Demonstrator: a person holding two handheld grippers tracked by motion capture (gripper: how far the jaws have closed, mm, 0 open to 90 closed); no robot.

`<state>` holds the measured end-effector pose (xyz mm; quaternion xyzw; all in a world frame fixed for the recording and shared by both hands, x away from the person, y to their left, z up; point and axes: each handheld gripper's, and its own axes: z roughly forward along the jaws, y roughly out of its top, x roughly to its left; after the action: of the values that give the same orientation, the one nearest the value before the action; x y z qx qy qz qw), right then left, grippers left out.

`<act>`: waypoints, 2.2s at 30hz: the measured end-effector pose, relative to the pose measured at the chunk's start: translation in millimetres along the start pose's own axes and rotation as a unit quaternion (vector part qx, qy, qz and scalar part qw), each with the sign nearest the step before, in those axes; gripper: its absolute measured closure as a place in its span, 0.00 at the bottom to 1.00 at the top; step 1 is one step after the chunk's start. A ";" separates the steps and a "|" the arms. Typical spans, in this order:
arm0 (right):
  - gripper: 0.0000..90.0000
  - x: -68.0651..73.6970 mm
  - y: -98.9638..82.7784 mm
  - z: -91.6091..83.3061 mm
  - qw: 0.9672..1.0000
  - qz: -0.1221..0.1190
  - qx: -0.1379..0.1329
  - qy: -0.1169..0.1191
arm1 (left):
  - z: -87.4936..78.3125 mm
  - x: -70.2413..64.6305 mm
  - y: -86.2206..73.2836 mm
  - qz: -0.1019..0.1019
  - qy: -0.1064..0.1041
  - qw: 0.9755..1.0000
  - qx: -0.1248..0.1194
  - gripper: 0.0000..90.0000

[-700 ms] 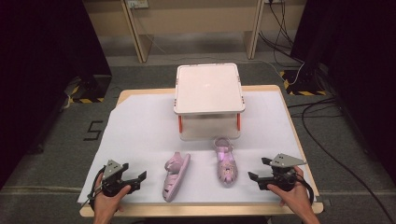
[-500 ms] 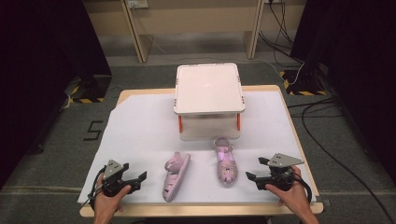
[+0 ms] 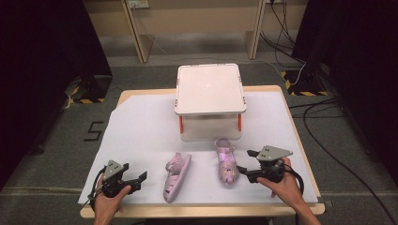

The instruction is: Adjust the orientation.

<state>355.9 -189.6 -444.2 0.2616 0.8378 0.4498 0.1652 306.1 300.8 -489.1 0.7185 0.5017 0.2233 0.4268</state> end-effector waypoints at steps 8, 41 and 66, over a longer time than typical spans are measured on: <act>0.45 -0.6 37.2 28.0 0.999 -0.037 0.016 0.025 | 1.2 0.6 -0.8 -0.002 0.005 1.000 0.003 0.16; 0.64 -4.1 2.0 -6.6 0.993 0.009 0.111 0.030 | 4.3 -0.7 0.0 0.000 0.010 1.000 0.005 0.17; 0.71 0.9 9.2 11.2 0.990 0.134 0.045 0.026 | 5.8 -1.1 1.1 0.000 0.005 1.000 0.004 0.18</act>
<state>363.5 -177.3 -442.6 0.3666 0.8187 0.4364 0.0702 310.5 297.4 -491.2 0.7193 0.5045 0.2248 0.4214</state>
